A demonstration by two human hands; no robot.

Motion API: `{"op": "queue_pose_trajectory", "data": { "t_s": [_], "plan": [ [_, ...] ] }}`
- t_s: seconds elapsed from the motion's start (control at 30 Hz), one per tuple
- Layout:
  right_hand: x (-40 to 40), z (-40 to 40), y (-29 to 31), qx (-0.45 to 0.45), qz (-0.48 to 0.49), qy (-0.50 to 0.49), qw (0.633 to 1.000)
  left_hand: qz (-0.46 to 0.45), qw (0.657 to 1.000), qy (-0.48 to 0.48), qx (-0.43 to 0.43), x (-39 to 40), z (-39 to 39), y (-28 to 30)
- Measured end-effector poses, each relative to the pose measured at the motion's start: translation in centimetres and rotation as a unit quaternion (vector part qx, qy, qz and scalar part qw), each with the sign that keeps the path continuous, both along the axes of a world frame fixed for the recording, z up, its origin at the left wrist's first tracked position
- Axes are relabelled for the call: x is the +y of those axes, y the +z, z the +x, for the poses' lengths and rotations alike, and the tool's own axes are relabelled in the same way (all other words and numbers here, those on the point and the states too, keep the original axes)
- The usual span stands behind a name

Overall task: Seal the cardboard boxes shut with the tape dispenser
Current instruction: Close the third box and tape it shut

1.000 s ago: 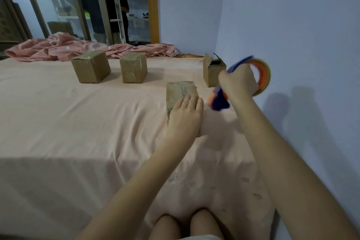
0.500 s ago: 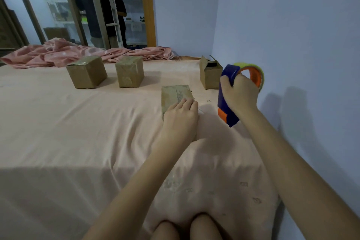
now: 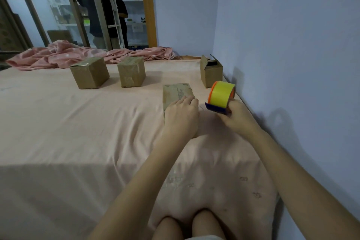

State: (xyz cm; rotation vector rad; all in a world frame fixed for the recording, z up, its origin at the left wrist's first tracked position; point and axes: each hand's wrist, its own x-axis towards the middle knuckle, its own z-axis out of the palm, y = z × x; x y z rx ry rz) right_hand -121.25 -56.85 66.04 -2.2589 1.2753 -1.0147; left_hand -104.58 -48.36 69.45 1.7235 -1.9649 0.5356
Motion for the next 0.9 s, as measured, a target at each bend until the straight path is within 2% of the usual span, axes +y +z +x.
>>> {"op": "queue_pose_trajectory", "data": {
  "t_s": [0.1,0.17,0.3,0.47,0.53,0.6,0.73,0.8,0.9],
  "plan": [
    [0.9,-0.6,-1.0,-0.082,0.021,0.015,0.996,0.001,1.0,0.016,0.004,0.2,0.2,-0.1],
    [1.0,-1.3,-1.7,-0.102,0.024,0.001,0.994,0.001,1.0,0.02,-0.002,0.0,0.4,-0.4],
    [1.2,-3.0,-3.1,-0.036,0.051,-0.068,0.996,0.0,1.0,0.015,-0.004,-0.2,0.6,-0.5],
    [1.8,-4.2,-4.3,0.061,0.013,-0.05,0.997,0.019,1.0,0.002,0.004,0.0,1.0,-0.4],
    [2.3,-4.4,-4.4,0.028,0.028,-0.043,0.998,0.022,1.0,0.006,-0.001,0.1,1.0,-0.5],
    [2.7,-4.6,-4.5,-0.052,0.062,-0.049,0.996,0.021,1.0,0.006,0.001,0.2,0.9,-0.5],
    [4.3,-3.5,-3.1,-0.209,0.122,-0.104,0.965,0.014,1.0,0.009,0.004,0.3,0.7,-0.5],
    [4.6,-2.0,-1.9,-0.199,0.123,-0.148,0.961,0.015,1.0,0.013,0.0,0.2,0.6,-0.4],
    [4.7,0.1,-0.6,-0.119,0.105,-0.191,0.969,0.02,1.0,0.018,-0.003,0.1,0.6,-0.2]
  ]
}}
